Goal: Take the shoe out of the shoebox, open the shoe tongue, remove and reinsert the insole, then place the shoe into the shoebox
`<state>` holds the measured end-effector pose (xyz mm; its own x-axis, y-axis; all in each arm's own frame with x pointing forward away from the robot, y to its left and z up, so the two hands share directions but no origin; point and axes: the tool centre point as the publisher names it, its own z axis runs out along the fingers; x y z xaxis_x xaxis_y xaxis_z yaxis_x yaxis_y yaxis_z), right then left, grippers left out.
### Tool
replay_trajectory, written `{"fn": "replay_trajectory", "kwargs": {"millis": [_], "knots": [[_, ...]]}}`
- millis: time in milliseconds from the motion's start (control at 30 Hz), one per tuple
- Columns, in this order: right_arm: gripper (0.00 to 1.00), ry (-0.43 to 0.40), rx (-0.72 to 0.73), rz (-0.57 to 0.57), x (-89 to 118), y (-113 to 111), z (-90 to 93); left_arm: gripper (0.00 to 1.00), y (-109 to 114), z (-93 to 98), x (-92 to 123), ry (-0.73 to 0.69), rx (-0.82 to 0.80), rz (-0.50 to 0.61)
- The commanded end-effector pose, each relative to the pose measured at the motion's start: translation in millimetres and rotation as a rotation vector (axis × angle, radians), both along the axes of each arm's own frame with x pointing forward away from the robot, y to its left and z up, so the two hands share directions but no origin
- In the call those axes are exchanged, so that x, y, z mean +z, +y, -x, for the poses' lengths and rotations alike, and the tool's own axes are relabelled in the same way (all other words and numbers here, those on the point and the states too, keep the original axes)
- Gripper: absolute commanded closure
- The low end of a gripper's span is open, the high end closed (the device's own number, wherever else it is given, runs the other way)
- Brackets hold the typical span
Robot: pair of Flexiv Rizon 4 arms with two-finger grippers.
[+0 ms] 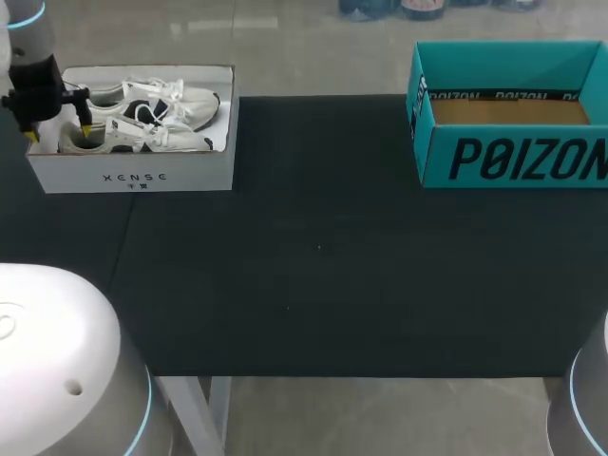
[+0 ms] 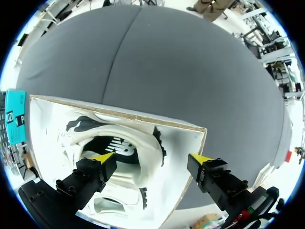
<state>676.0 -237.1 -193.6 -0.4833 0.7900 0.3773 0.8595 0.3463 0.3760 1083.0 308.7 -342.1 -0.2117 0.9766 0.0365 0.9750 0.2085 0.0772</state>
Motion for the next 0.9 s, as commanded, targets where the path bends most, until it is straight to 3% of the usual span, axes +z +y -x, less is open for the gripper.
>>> {"fn": "replay_trajectory", "kwargs": {"millis": [33, 267, 300, 400, 533, 633, 900], "knots": [[0.00, -0.001, -0.002, 0.003, -0.3, 0.4, 1.3, 0.00, 0.5, -6.2, -7.6, 0.011, -0.002, 0.002], [0.00, -0.001, -0.002, 0.003, -0.3, 0.4, 1.3, 0.00, 0.2, -6.9, -13.7, 0.022, -0.002, 0.003], [0.00, -0.001, -0.002, 0.003, -0.3, 0.4, 1.3, 0.09, 0.3, -7.3, -14.3, 0.022, -0.002, 0.004], [0.00, -0.001, -0.002, 0.003, -0.3, 0.4, 1.3, 0.52, 0.8, -8.1, -16.3, 0.024, 0.000, 0.004], [0.00, -0.001, -0.002, 0.003, -0.3, 0.4, 1.3, 0.65, 1.4, -9.2, -18.4, 0.029, 0.002, 0.000], [0.00, -0.001, -0.002, 0.003, -0.3, 0.4, 1.3, 0.73, 1.4, -9.6, -18.8, 0.026, 0.002, -0.003], [0.00, -0.001, -0.002, 0.003, -0.3, 0.4, 1.3, 0.76, 1.6, -10.9, -17.8, 0.017, -0.008, -0.021]]}}
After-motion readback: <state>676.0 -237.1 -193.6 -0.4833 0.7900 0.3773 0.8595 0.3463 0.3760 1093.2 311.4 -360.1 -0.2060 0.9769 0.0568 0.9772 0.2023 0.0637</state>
